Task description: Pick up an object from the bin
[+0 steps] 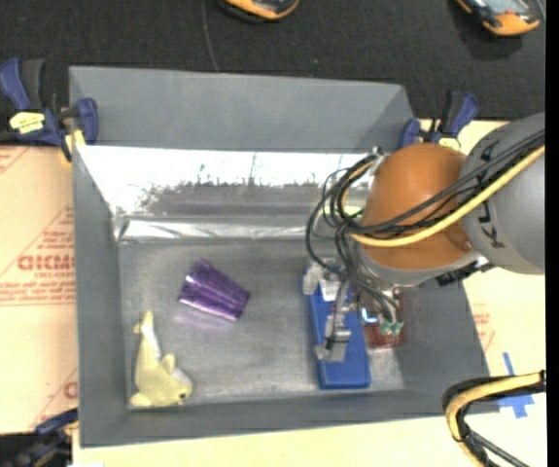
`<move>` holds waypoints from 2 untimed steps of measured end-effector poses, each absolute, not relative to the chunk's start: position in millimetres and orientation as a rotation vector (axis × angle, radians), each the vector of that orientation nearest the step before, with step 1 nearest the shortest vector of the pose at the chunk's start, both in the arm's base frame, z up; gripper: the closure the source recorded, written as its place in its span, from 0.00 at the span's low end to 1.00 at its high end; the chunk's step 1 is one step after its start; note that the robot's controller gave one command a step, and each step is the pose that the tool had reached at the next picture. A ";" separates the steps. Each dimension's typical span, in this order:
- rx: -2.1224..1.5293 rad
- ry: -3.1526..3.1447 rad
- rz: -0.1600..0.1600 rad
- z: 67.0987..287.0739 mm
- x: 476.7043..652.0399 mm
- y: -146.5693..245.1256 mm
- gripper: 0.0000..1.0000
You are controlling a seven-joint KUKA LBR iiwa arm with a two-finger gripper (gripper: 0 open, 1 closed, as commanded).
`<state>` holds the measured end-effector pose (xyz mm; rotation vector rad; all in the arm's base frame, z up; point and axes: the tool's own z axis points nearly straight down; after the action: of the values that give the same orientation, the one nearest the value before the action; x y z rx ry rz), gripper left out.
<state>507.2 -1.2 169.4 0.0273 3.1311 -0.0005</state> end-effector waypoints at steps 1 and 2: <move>-0.033 3.137 -0.001 156.8 487.5 16.5 0.00; 0.005 3.133 0.002 165.5 492.1 12.5 0.00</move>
Offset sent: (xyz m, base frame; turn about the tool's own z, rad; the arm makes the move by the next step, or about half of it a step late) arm -0.0033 0.0091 0.0028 0.0180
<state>492.1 12.5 165.5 0.0052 3.1333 0.0019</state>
